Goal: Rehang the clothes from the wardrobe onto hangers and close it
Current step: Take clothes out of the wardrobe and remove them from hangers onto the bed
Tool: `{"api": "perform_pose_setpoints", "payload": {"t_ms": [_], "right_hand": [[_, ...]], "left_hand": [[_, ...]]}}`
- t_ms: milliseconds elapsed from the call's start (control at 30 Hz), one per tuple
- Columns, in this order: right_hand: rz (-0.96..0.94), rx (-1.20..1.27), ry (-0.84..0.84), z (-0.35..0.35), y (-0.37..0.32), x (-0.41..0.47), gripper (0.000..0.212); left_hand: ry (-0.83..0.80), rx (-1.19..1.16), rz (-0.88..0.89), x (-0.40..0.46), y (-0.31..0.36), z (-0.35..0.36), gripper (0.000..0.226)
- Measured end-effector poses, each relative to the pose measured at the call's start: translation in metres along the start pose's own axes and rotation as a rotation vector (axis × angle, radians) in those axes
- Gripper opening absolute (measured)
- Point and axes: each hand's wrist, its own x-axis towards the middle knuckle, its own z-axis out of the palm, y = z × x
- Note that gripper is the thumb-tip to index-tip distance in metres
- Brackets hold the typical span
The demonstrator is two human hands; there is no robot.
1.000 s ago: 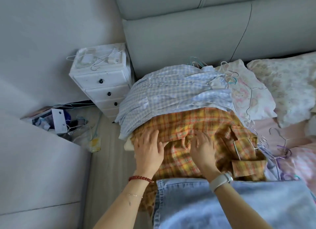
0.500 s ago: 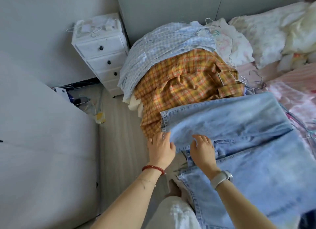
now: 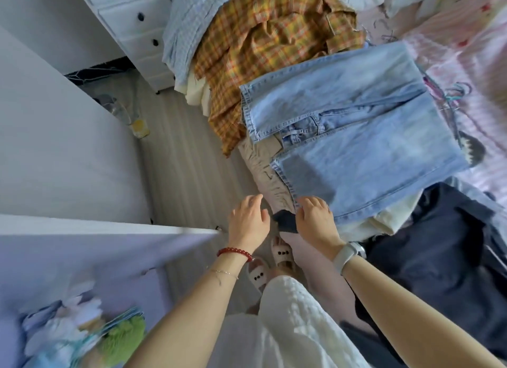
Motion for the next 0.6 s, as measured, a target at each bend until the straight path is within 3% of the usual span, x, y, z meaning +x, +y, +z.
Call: {"api": "perform_pose_setpoints", "payload": {"t_ms": [333, 600], "right_hand": [[0.300, 0.166, 0.155, -0.015, 0.127, -0.056, 0.038], [0.609, 0.234, 0.354, -0.042, 0.299, -0.102, 0.038]], "left_hand": [[-0.206, 0.036, 0.300, 0.001, 0.097, 0.082, 0.043], [-0.318, 0.081, 0.463, -0.020, 0.221, 0.192, 0.044]]}}
